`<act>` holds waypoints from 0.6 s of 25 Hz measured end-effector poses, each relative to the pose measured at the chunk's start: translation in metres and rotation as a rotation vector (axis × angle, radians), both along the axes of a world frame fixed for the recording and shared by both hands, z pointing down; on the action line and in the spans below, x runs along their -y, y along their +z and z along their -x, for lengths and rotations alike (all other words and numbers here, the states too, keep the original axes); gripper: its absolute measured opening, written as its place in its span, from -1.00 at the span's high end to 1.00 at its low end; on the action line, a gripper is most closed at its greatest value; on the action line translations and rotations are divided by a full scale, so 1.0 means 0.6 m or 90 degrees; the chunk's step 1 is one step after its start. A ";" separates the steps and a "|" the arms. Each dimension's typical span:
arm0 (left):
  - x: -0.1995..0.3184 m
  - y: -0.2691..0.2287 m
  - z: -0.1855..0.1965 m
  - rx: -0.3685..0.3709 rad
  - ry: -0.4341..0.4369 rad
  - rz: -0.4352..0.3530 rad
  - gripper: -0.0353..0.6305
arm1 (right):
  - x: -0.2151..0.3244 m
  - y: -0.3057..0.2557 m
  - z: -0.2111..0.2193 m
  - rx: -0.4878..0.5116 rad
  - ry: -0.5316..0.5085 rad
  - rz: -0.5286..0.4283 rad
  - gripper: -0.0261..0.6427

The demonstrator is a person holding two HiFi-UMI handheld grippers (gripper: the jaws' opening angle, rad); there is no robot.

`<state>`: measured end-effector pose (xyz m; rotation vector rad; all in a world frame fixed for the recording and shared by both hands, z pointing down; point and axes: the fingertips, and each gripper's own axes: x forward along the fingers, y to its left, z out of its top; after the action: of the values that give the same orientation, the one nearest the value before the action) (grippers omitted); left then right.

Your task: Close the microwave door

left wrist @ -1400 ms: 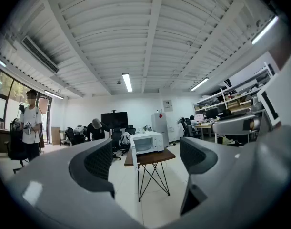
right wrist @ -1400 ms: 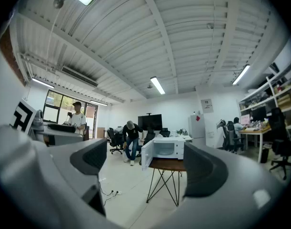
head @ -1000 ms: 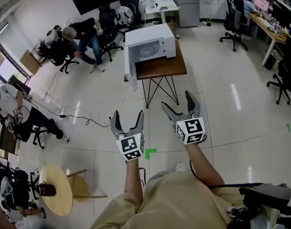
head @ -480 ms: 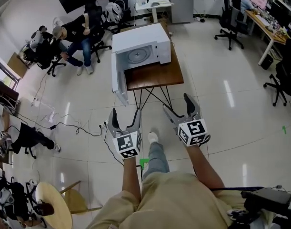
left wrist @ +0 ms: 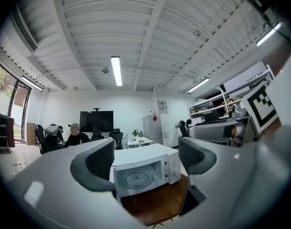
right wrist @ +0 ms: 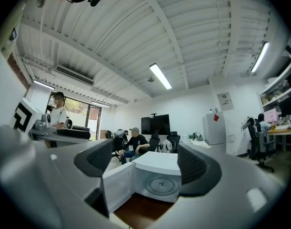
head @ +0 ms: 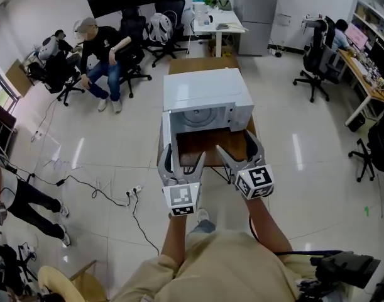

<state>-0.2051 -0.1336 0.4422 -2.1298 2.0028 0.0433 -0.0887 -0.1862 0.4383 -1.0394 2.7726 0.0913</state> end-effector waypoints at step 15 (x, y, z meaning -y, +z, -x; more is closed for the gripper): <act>0.223 0.105 0.101 -0.027 -0.001 0.125 -0.39 | 0.247 0.042 0.097 0.008 -0.117 0.049 -0.32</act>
<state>-0.2660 -0.2673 0.5052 -2.2611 2.1117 -0.1143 -0.1470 -0.3342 0.4634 -0.7931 2.8643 -0.0467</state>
